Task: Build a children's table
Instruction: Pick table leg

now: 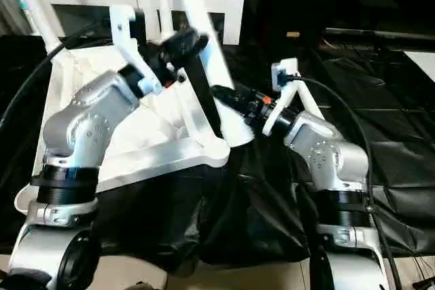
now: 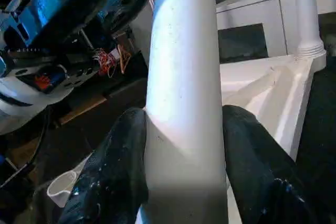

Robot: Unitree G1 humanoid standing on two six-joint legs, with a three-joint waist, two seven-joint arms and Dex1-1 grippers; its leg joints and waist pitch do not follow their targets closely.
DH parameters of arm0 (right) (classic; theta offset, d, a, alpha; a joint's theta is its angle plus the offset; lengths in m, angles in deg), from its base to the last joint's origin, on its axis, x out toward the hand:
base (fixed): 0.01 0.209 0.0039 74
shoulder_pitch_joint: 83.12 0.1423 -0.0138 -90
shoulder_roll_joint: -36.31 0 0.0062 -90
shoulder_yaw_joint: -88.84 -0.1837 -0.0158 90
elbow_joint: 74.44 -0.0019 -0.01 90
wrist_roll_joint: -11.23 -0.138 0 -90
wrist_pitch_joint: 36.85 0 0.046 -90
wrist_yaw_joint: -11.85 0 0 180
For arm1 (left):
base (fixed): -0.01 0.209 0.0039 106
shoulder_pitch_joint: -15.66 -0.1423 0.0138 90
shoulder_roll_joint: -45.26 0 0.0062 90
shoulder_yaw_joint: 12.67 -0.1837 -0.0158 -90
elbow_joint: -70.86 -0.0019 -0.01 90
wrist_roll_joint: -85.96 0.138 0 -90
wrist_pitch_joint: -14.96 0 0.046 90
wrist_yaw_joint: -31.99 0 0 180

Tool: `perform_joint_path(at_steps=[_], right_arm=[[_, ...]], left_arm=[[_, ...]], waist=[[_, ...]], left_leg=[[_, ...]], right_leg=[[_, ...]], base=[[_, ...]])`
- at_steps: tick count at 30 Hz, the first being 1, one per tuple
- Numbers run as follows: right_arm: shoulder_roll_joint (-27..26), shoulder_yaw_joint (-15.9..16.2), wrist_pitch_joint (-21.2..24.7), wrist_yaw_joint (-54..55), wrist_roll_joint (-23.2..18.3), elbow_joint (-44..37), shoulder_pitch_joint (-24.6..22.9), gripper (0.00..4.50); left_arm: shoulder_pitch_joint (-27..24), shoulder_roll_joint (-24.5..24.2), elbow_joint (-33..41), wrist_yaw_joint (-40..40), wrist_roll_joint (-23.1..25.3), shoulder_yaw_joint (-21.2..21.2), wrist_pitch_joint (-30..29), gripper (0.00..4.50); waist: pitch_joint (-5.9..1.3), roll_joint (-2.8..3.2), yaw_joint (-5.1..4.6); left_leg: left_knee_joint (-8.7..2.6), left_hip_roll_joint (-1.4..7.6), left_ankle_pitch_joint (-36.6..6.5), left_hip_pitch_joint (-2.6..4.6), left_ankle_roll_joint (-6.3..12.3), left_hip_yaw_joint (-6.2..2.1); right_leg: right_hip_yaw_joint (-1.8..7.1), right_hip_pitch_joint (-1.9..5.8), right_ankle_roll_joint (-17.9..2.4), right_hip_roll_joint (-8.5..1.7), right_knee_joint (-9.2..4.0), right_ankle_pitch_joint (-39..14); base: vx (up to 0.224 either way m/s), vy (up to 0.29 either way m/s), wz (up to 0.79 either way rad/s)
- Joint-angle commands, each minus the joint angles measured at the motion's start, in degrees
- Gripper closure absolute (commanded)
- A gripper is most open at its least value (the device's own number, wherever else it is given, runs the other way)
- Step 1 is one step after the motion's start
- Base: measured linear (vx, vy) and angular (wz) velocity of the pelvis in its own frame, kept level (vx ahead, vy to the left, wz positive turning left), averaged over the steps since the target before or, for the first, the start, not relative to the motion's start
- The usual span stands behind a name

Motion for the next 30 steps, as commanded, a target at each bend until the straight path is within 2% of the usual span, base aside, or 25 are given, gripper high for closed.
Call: perform_joint_path(at_steps=[1,6,11,15,17,18,20,21,22,25,26,27,28,30], right_arm=[[0.08,1.19,0.51,-1.67,-1.67,-3.75,-0.06,2.71],[0.51,2.44,1.01,-1.42,-1.7,-6.44,-1.39,2.71],[0.49,3.36,0.12,-0.76,-0.73,-7.54,-1.73,2.71],[0.32,4.06,-0.34,0.22,-0.02,-8.53,-1.74,2.71],[0.3,4.42,-0.46,0.83,0.33,-8.98,-1.71,2.71],[0.3,4.42,-0.5,1.05,0.38,-9.01,-1.7,2.71],[0.29,4.41,-0.54,1.32,0.46,-9.09,-1.74,2.71],[0.3,4.42,-0.54,1.33,0.47,-9.1,-1.75,2.71],[0.36,4.54,-0.56,1.41,0.58,-9.16,-1.78,2.71],[0.63,5.04,-0.72,1.59,0.93,-9.4,-1.91,2.71],[0.59,6.18,-2.5,2.74,2.93,-9.25,-1.9,2.71],[0.58,6.21,-2.55,2.77,2.98,-9.25,-1.9,2.71],[0.22,7.39,-4.62,4.25,5.19,-8.96,-1.67,2.71],[-0.24,8.19,-6.14,5.12,6.51,-8.88,-1.49,2.71]], left_arm=[[0.36,0.53,-0.92,-1.04,-1.08,0.3,-2.31,2.31],[0.9,1.58,-1.13,-3.4,-3.32,2.31,-4.24,2.01],[1.39,2.04,-2.6,-6.7,-2.97,3.15,-5.71,1.59],[1.89,2.79,-3.8,-11.12,-3.06,4.38,-7.99,1.31],[2.42,3.48,-6.2,-15.6,0.86,4.52,-1.96,1.15],[2.63,3.55,-6.91,-17.65,1.95,4.71,-1.37,1.01],[2.44,4.21,-7.63,-21.08,4.29,5.0,2.67,0.99],[2.44,4.11,-7.68,-20.91,4.29,4.9,2.54,0.94],[2.45,3.32,-8.01,-19.65,4.3,4.21,1.54,0.67],[2.26,2.71,-7.43,-16.19,2.95,3.48,0.75,0.58],[2.61,3.52,-5.3,-14.58,-3.89,5.82,-8.04,0.54],[2.62,3.54,-5.25,-14.55,-4.04,5.88,-8.2,0.54],[2.51,3.98,-3.97,-14.57,-6.98,6.74,-12.23,0.54],[2.24,3.89,-3.6,-15.3,-7.08,6.52,-13.48,0.54]], waist=[[-4.16,-0.71,0.27],[-4.26,-0.67,0.5],[-4.08,-0.58,0.44],[-4.18,-0.44,0.37],[-4.1,-0.51,0.43],[-4.13,-0.54,0.42],[-4.2,-0.59,0.56],[-4.21,-0.59,0.61],[-4.24,-0.55,0.65],[-4.23,-0.6,0.81],[-4.23,-0.55,0.85],[-4.2,-0.49,0.84],[-4.19,-0.48,0.75],[-4.07,-0.44,0.74]], left_leg=[[-3.43,2.39,-7.54,0.34,3.64,-0.81],[-3.37,2.38,-6.45,0.18,4.12,-0.87],[-3.46,2.39,-7.87,0.36,3.6,-0.88],[-3.47,2.45,-7.68,0.39,3.57,-0.98],[-3.52,2.39,-8.05,0.34,3.56,-1.01],[-3.48,2.42,-8.01,0.34,3.52,-0.98],[-3.53,2.54,-7.8,0.28,3.62,-1.1],[-3.52,2.57,-7.74,0.25,3.59,-1.14],[-3.47,2.49,-7.47,0.28,3.68,-1.07],[-3.46,2.45,-6.91,0.21,3.7,-1.02],[-3.47,2.45,-6.99,0.24,3.62,-1.03],[-3.41,2.42,-6.58,0.26,2.96,-0.95],[-3.35,2.45,-7.11,0.33,2.86,-0.92],[-3.45,2.5,-7.62,0.37,2.75,-0.93]], right_leg=[[2.59,3.33,-8.74,-4.52,-4.65,-14.9],[2.53,3.47,-9.42,-4.44,-4.43,-12.3],[2.48,3.3,-8.46,-4.4,-4.81,-15.04],[2.5,3.31,-8.19,-4.5,-4.85,-14.36],[2.49,3.33,-7.7,-4.41,-5.04,-14.95],[2.51,3.31,-7.51,-4.37,-5.07,-14.86],[2.52,3.38,-7.29,-4.37,-4.91,-13.67],[2.53,3.44,-7.35,-4.48,-4.85,-13.37],[2.54,3.4,-7.37,-4.53,-4.82,-13.16],[2.57,3.35,-7.64,-4.56,-4.73,-13.06],[2.57,3.35,-7.69,-4.55,-4.68,-13.14],[2.53,3.25,-8.81,-4.67,-4.34,-12.47],[2.54,3.21,-9.42,-4.61,-4.37,-12.57],[2.53,2.99,-9.5,-4.55,-4.52,-13.11]], base=[[0.0,0.0,0.0],[0.0,0.0,0.0],[0.0,0.0,0.0],[0.0,0.0,0.0],[0.0,0.0,0.0],[0.0,0.0,0.0],[0.0,0.0,0.0],[0.0,0.0,0.0],[0.0,0.0,0.0],[0.0,0.0,0.0],[0.0,0.0,0.0],[0.0,0.0,0.0],[0.0,0.0,0.0],[0.0,0.0,0.0]])
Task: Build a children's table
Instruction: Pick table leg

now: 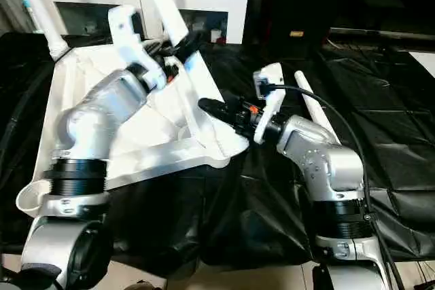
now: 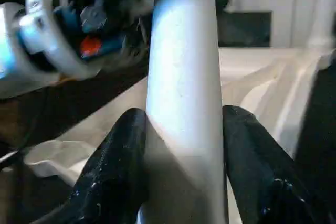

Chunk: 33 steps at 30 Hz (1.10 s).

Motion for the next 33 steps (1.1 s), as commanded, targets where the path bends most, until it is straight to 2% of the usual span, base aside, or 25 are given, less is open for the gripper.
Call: perform_joint_path(at_steps=[1,2,3,5,6,7,10,12,13,14,16,19,21,22,29,30,31,32,33], right_arm=[[-0.2,0.98,-3.31,1.23,2.05,-2.11,0.85,2.71],[-0.44,1.67,-4.5,1.87,3.25,-2.05,0.97,2.71],[-0.44,1.67,-4.5,1.87,3.25,-2.05,0.97,2.71],[-1.09,4.81,-9.11,4.53,8.24,-1.9,1.2,2.71],[-1.09,4.81,-9.11,4.53,8.24,-1.9,1.2,2.71],[-0.99,5.9,-10.76,5.31,10.07,-1.93,1.21,2.71],[-1.73,7.52,-13.78,6.45,12.22,-1.88,0.97,2.71],[-1.74,7.7,-14.09,6.44,12.44,-1.82,0.93,2.71],[-1.76,7.88,-14.46,6.56,12.67,-1.65,0.92,2.71],[-1.82,7.98,-14.9,6.68,12.89,-1.47,0.87,2.71],[-1.9,8.07,-15.36,6.84,13.17,-1.23,0.88,2.71],[-1.95,8.28,-16.41,7.25,13.86,-0.66,0.83,2.71],[-1.9,8.4,-16.68,7.24,14.02,-0.52,0.76,2.71],[-1.93,8.42,-16.8,7.23,14.05,-0.38,0.77,2.71],[-1.9,8.73,-17.76,7.49,14.96,-0.04,0.74,2.71],[-1.98,8.76,-18.9,5.84,14.08,0.24,0.59,2.36],[-2.02,8.52,-18.32,5.5,13.33,0.22,0.54,2.01],[-2.06,7.63,-16.35,4.62,11.19,-0.02,0.49,2.01],[-2.06,7.6,-16.28,4.61,11.13,-0.03,0.48,1.8]], left_arm=[[-0.46,0.13,0.99,-1.51,-0.96,-0.26,-3.32,0.54],[-0.63,0.24,0.93,-1.82,-1.54,-0.22,-4.5,0.54],[-0.63,0.24,0.93,-1.82,-1.54,-0.22,-4.5,0.82],[-1.21,1.07,1.25,-2.01,-4.62,0.74,-7.91,0.89],[-1.21,1.07,1.25,-2.01,-4.62,0.74,-7.91,0.95],[-1.29,1.24,1.37,-2.39,-4.95,1.1,-8.46,1.08],[-0.91,1.72,1.67,-3.32,-6.32,3.23,-8.21,1.35],[-0.81,1.72,1.62,-3.34,-6.4,3.44,-7.96,1.42],[-0.69,1.6,1.61,-3.43,-6.29,3.54,-7.75,1.67],[-0.66,1.5,1.69,-3.54,-6.39,3.58,-7.76,1.75],[-0.64,1.44,1.74,-3.67,-6.51,3.65,-7.65,1.8],[-0.98,1.11,2.12,-3.42,-6.41,3.2,-7.12,2.16],[-1.14,1.14,2.2,-3.53,-6.43,3.24,-6.98,2.22],[-1.18,1.07,2.13,-3.63,-6.24,3.22,-6.58,2.44],[-1.6,-0.08,2.23,-2.06,-4.45,1.51,-4.49,2.57],[-1.86,-0.76,2.35,-0.41,-4.11,0.63,-3.73,2.57],[-1.92,-1.17,2.4,0.42,-3.81,0.1,-3.24,2.57],[-2.02,-2.23,2.58,2.17,-3.34,-1.06,-2.92,2.57],[-2.02,-2.26,2.59,2.22,-3.32,-1.1,-2.92,2.57]], waist=[[-4.02,-0.44,-0.07],[-4.06,-0.47,-0.08],[-4.01,-0.44,-0.13],[-4.04,-0.42,-0.08],[-4.04,-0.42,-0.06],[-4.05,-0.44,-0.1],[-4.07,-0.51,-0.21],[-3.97,-0.47,-0.3],[-3.91,-0.64,-0.38],[-3.88,-0.51,-0.41],[-3.9,-0.56,-0.53],[-3.92,-0.52,-0.57],[-3.9,-0.51,-0.66],[-3.91,-0.52,-0.65],[-3.89,-0.45,-0.92],[-3.88,-0.23,-0.98],[-3.89,-0.39,-1.08],[-3.89,-0.58,-1.09],[-3.91,-0.49,-1.05]], left_leg=[[-3.46,2.44,-8.53,0.64,2.89,-0.84],[-3.48,2.51,-8.54,0.59,2.61,-0.89],[-3.53,2.46,-8.69,0.58,2.61,-0.9],[-3.54,2.44,-8.46,0.53,2.39,-0.9],[-3.48,2.44,-8.37,0.52,2.05,-0.89],[-3.5,2.38,-8.57,0.52,2.15,-0.87],[-3.54,2.4,-8.61,0.49,2.65,-0.93],[-3.61,2.41,-9.02,0.48,2.87,-0.94],[-3.65,2.4,-9.24,0.45,2.95,-0.92],[-3.67,2.36,-9.41,0.47,2.99,-0.95],[-3.67,2.39,-9.52,0.48,2.9,-0.94],[-3.65,2.39,-9.33,0.47,2.88,-0.93],[-3.68,2.41,-9.41,0.47,2.97,-0.94],[-3.67,2.41,-9.35,0.46,2.96,-0.95],[-3.69,2.37,-9.6,0.4,3.05,-0.96],[-3.75,2.42,-9.81,0.48,2.95,-1.02],[-3.71,2.37,-9.97,0.38,2.95,-0.96],[-3.77,2.36,-9.87,0.42,3.23,-0.98],[-3.76,2.38,-9.84,0.47,3.38,-1.0]], right_leg=[[2.6,3.15,-9.27,-4.54,-4.66,-14.33],[2.63,3.16,-8.86,-4.55,-4.61,-14.47],[2.61,3.17,-8.72,-4.51,-4.65,-14.72],[2.67,3.16,-8.3,-4.55,-4.65,-14.59],[2.67,3.14,-8.52,-4.65,-4.55,-14.49],[2.67,3.17,-8.51,-4.58,-4.62,-14.45],[2.68,3.24,-8.31,-4.49,-4.64,-14.04],[2.68,3.24,-8.22,-4.44,-4.7,-14.08],[2.69,3.25,-8.02,-4.4,-4.74,-14.51],[2.69,3.25,-7.67,-4.39,-4.79,-15.07],[2.72,3.21,-7.35,-4.41,-4.81,-15.33],[2.73,3.17,-7.36,-4.41,-4.8,-15.21],[2.74,3.2,-7.57,-4.36,-4.75,-14.7],[2.74,3.18,-7.64,-4.33,-4.72,-14.45],[2.75,3.25,-7.73,-4.4,-4.79,-14.46],[2.73,3.2,-7.64,-4.33,-4.75,-14.72],[2.77,3.25,-7.55,-4.37,-4.77,-14.7],[2.75,3.29,-7.5,-4.35,-4.83,-14.79],[2.8,3.29,-7.45,-4.38,-4.76,-14.74]], base=[[0.0,0.0,0.0],[0.0,0.0,0.0],[0.0,0.0,0.0],[0.0,0.0,0.0],[0.0,0.0,0.0],[0.0,0.0,0.0],[0.0,0.0,0.0],[0.0,0.0,0.0],[0.0,0.0,0.0],[0.0,0.0,0.0],[0.0,0.0,0.0],[0.0,0.0,0.0],[0.0,0.0,0.0],[0.0,0.0,0.0],[0.0,0.0,0.0],[0.0,0.0,0.0],[0.0,0.0,0.0],[0.0,0.0,0.0],[0.0,0.0,0.0]])
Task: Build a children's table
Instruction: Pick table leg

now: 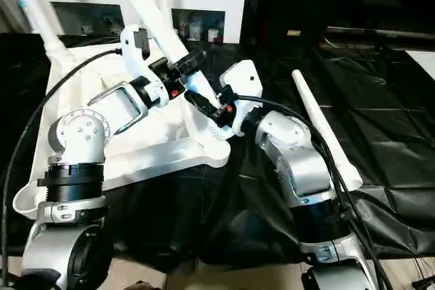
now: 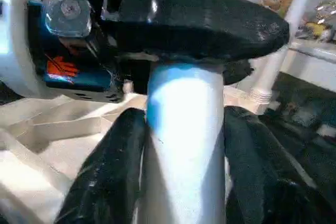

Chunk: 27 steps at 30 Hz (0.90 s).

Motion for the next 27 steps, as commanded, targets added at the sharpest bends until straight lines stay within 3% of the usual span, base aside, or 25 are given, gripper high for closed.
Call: perform_joint_path(at_steps=[1,4,7,12,18,19,21,23,27], right_arm=[[0.03,-1.44,1.79,-1.82,-2.88,-0.89,0.34,1.8],[1.22,-2.01,5.1,-3.99,-5.12,-1.87,0.35,1.56],[4.13,-3.36,11.79,-8.79,-10.05,-3.66,0.57,1.41],[7.41,-3.81,16.48,-14.41,-14.44,-4.52,0.27,1.41],[10.05,-1.77,20.84,-18.82,-17.49,-6.48,-2.41,1.41],[9.96,-1.67,21.09,-18.8,-17.67,-6.64,-2.57,1.69],[9.87,-1.61,21.82,-18.6,-17.98,-6.98,-2.66,1.76],[10.0,-1.61,22.33,-18.68,-18.35,-7.18,-2.65,1.81],[10.44,-1.27,22.9,-18.91,-18.32,-7.32,-2.73,2.27]], left_arm=[[-0.24,-1.31,1.12,1.56,1.6,-1.23,1.15,2.58],[-0.67,-4.04,2.62,5.9,1.64,-4.07,0.18,2.59],[-1.89,-9.36,6.26,15.42,0.61,-8.73,-0.98,2.59],[-2.77,-13.28,8.79,23.58,-0.97,-10.78,-0.51,2.59],[-2.82,-14.49,10.41,29.69,-4.86,-10.88,-1.11,2.59],[-2.83,-14.37,10.52,29.85,-5.22,-10.85,-1.29,2.59],[-2.85,-14.48,10.64,30.63,-5.38,-11.09,-1.18,2.59],[-2.87,-14.75,10.61,31.4,-5.22,-11.39,-0.87,2.59],[-2.92,-15.39,9.97,32.9,-4.35,-12.1,-0.08,2.59]], waist=[[-3.92,-0.35,0.0],[-3.95,-0.57,-0.06],[-4.02,-0.28,0.2],[-3.84,-0.13,0.2],[-3.9,-0.09,0.38],[-3.99,-0.09,0.39],[-3.96,0.16,0.39],[-3.96,0.0,0.3],[-4.03,0.04,0.35]], left_leg=[[-3.79,2.48,-9.58,0.56,3.48,-1.0],[-3.75,2.5,-9.1,0.58,3.49,-0.93],[-3.84,2.8,-8.36,0.69,3.47,-1.03],[-3.81,2.67,-9.15,0.74,2.79,-0.9],[-3.73,2.6,-9.09,0.67,2.08,-0.88],[-3.7,2.6,-8.87,0.59,2.03,-0.89],[-3.67,2.59,-9.29,0.67,1.94,-0.92],[-3.71,2.57,-9.17,0.63,1.8,-0.95],[-3.66,2.58,-9.11,0.7,1.6,-0.92]], right_leg=[[2.81,3.32,-7.8,-4.34,-4.6,-14.08],[2.82,3.38,-8.4,-4.31,-4.47,-12.98],[2.94,3.4,-9.19,-4.49,-4.06,-12.08],[2.92,3.28,-9.6,-4.45,-4.19,-12.99],[2.94,3.44,-9.53,-4.5,-4.23,-13.44],[2.91,3.47,-9.89,-4.57,-4.16,-12.87],[2.86,3.38,-9.94,-4.54,-4.2,-13.3],[2.86,3.49,-9.64,-4.47,-4.19,-13.55],[2.88,3.43,-9.54,-4.49,-4.19,-13.71]], base=[[0.0,0.0,0.0],[0.0,0.0,0.0],[0.0,0.0,0.0],[0.0,0.0,0.0],[0.0,0.0,0.0],[0.0,0.0,0.0],[0.0,0.0,0.0],[0.0,0.0,0.0],[0.0,0.0,0.0]])
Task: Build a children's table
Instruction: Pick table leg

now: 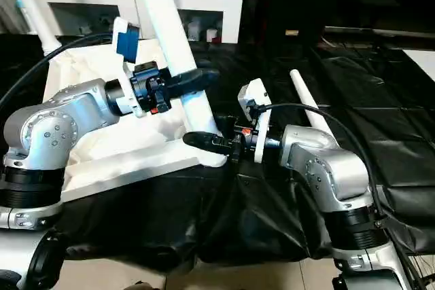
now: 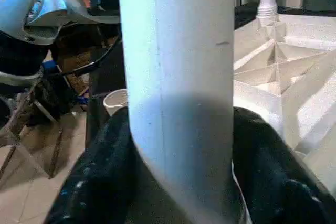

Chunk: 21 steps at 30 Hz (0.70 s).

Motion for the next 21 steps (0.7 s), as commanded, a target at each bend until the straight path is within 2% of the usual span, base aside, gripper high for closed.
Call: perform_joint_path(at_steps=[1,6,9,11,12,13,14,16,17,18,19,21], right_arm=[[0.78,0.12,0.73,0.31,0.15,-0.51,0.06,2.27],[0.74,0.42,0.13,0.76,0.96,-0.19,0.16,2.45],[-0.56,0.52,-2.4,3.63,3.51,1.36,0.73,2.47],[-1.04,0.49,-3.32,4.73,4.34,1.99,0.95,2.48],[-1.53,0.48,-4.38,6.06,5.36,2.69,1.19,2.5],[-2.81,0.32,-6.84,9.39,7.41,4.3,1.8,2.51],[-3.07,0.3,-7.33,10.06,7.84,4.61,1.93,2.51],[-4.49,0.07,-9.61,13.25,9.63,6.08,2.52,2.54],[-5.89,0.24,-12.07,16.62,11.85,7.45,3.03,2.54],[-6.67,1.03,-14.42,18.77,14.08,8.58,3.25,2.54],[-7.77,3.01,-19.25,21.94,18.27,10.48,3.25,2.54],[-8.08,3.23,-20.05,22.47,19.02,10.84,3.22,2.54]], left_arm=[[0.02,-0.46,0.89,1.36,-0.12,-0.76,0.81,2.59],[-0.12,-0.96,0.57,1.63,-0.05,-0.62,1.27,2.59],[-0.18,-0.61,-0.94,-0.49,1.91,-0.48,2.61,2.59],[-0.09,-0.31,-1.62,-1.45,2.33,-0.29,2.7,2.03],[0.08,0.16,-2.45,-3.16,3.24,0.08,3.38,1.89],[0.54,1.6,-4.4,-7.18,3.85,1.81,3.79,1.89],[0.58,1.86,-4.69,-7.86,3.97,2.11,3.95,1.89],[0.78,3.09,-6.01,-11.44,4.84,3.37,4.68,1.57],[0.92,3.96,-7.25,-15.4,7.3,3.53,6.36,1.52],[0.98,4.83,-8.11,-18.1,8.52,3.85,7.24,1.52],[1.15,7.23,-9.61,-23.14,9.35,5.51,8.81,1.52],[1.24,7.75,-9.95,-24.11,9.44,5.89,9.41,1.52]], waist=[[-4.05,0.02,0.26],[-4.03,-0.22,0.3],[-4.04,-0.21,0.35],[-4.01,-0.15,0.2],[-4.08,-0.11,0.18],[-4.09,-0.15,0.1],[-4.09,-0.17,0.05],[-4.18,-0.32,0.09],[-4.18,-0.17,0.06],[-4.13,-0.19,-0.08],[-4.22,-0.28,-0.1],[-4.23,-0.4,-0.05]], left_leg=[[-3.72,2.63,-8.81,0.68,1.58,-0.96],[-3.68,2.59,-8.86,0.66,1.55,-0.89],[-3.65,2.61,-8.45,0.62,1.58,-0.9],[-3.67,2.55,-8.63,0.59,1.23,-0.89],[-3.66,2.56,-8.67,0.64,1.05,-0.92],[-3.65,2.55,-8.64,0.63,0.78,-0.9],[-3.58,2.47,-8.42,0.61,0.48,-0.87],[-3.58,2.38,-8.3,0.63,0.43,-0.85],[-3.6,2.53,-8.01,0.57,0.43,-0.93],[-3.65,2.57,-8.19,0.57,0.38,-0.94],[-3.54,2.5,-8.21,0.57,0.07,-0.88],[-3.49,2.29,-8.04,0.5,0.47,-0.81]], right_leg=[[2.85,3.44,-9.45,-4.44,-4.19,-13.21],[2.86,3.47,-9.57,-4.49,-4.2,-13.38],[2.88,3.42,-9.4,-4.51,-4.18,-13.21],[2.83,3.33,-9.33,-4.5,-4.2,-13.42],[2.84,3.39,-9.29,-4.51,-4.17,-13.44],[2.85,3.4,-9.28,-4.48,-4.07,-13.1],[2.83,3.34,-9.37,-4.51,-4.19,-12.92],[2.83,3.52,-9.36,-4.5,-4.13,-12.73],[2.86,3.39,-9.27,-4.52,-4.03,-12.17],[2.82,3.29,-9.16,-4.43,-4.13,-12.21],[2.79,3.35,-9.16,-4.53,-4.04,-11.93],[2.86,3.58,-9.09,-4.52,-4.13,-11.54]], base=[[0.0,0.0,0.0],[0.0,0.0,0.0],[0.0,0.0,0.0],[0.0,0.0,0.0],[0.0,0.0,0.0],[0.0,0.0,0.0],[0.0,0.0,0.0],[0.0,0.0,0.0],[0.0,0.0,0.0],[0.0,0.0,0.0],[0.0,0.0,0.0],[0.0,0.0,0.0]])
